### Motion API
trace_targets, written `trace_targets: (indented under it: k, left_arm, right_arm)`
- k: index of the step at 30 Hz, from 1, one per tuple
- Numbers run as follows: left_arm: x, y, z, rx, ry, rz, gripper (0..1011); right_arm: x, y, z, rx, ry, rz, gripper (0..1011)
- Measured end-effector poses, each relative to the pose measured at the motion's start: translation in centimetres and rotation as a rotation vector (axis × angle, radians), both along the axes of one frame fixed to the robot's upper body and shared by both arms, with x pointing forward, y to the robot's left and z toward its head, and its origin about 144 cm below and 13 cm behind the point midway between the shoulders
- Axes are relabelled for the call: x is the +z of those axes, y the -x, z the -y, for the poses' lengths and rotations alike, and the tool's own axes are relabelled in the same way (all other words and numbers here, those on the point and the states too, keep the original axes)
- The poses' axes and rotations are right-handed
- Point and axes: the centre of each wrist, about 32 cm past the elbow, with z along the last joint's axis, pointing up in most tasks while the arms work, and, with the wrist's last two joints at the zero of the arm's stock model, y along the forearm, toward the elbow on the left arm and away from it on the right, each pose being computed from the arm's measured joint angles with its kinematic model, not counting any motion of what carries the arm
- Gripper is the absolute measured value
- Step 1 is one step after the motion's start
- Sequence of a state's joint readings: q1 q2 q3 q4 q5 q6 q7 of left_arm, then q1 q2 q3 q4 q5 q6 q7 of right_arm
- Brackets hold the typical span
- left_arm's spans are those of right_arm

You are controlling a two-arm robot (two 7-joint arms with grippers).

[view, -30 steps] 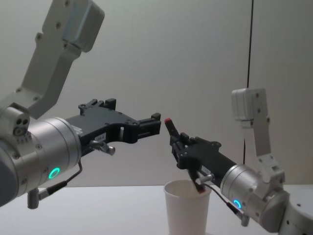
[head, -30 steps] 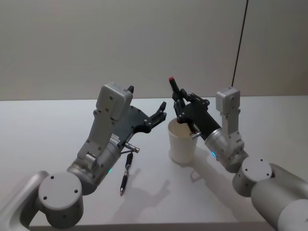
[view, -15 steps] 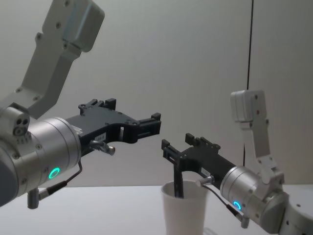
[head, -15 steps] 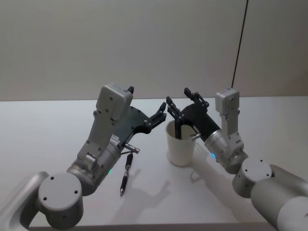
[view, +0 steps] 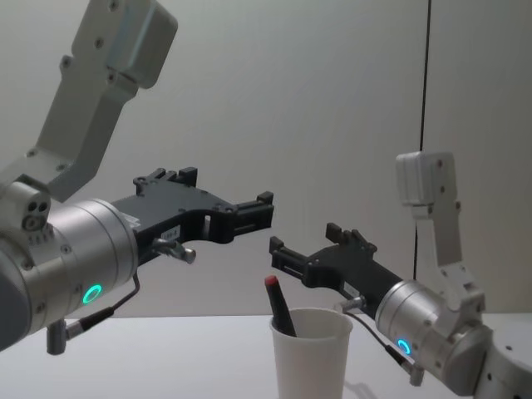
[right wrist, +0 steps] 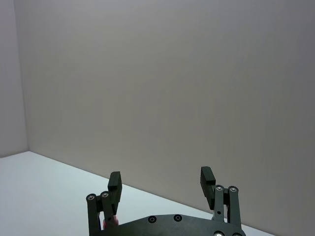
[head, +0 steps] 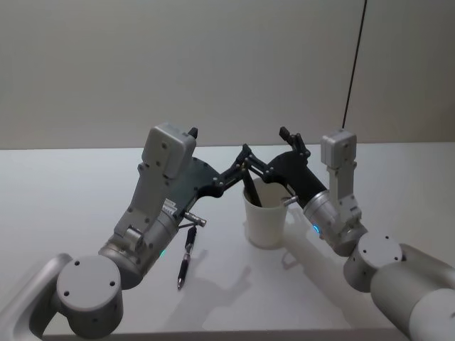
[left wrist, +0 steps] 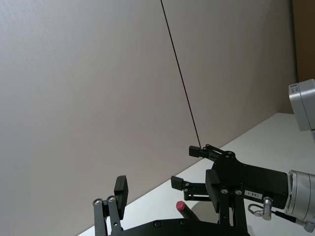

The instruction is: Place the pen into the pen holder.

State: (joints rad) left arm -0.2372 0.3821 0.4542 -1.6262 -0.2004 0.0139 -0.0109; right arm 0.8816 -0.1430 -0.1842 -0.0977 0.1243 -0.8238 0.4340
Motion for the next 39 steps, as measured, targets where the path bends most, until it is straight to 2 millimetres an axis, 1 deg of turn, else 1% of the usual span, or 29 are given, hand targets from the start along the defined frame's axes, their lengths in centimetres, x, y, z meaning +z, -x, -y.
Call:
trace_targets:
  k: [9,12,13,18,20,21,25,30,39]
  left_arm:
    - [0.0,0.0,0.0,0.0,0.0,0.0,1004]
    - [0.0,0.0,0.0,0.0,0.0,0.0,1004]
    - [0.0,0.0,0.0,0.0,0.0,0.0,1004]
    - [0.0,0.0,0.0,0.0,0.0,0.0,1004]
    - [0.0,0.0,0.0,0.0,0.0,0.0,1004]
    - [0.0,0.0,0.0,0.0,0.0,0.0,1004]
    - [0.0,0.0,0.0,0.0,0.0,0.0,1004]
    - [0.0,0.0,0.0,0.0,0.0,0.0,1004]
    - [0.0,0.0,0.0,0.0,0.0,0.0,1004]
  right_arm:
    - [0.6,-0.3,-0.1,-0.023,-0.045,0.022,1002]
    - [0.7,-0.1,-0.1,-0.034,-0.058,0.02,1002]
    - [1.2,0.0,-0.1,-0.04,-0.068,0.028,1001]
    - [2.1,0.4,0.0,-0.067,-0.092,0.016,1002]
    - [2.3,0.8,0.1,-0.076,-0.098,0.008,1002]
    - [2.9,0.9,0.2,-0.085,-0.106,0.012,1002]
    - [4.1,1.7,0.5,-0.117,-0.12,-0.01,1002]
    - [5.1,2.4,0.9,-0.147,-0.129,-0.026,1002]
    - [6.8,4.5,2.4,-0.25,-0.135,-0.091,1002]
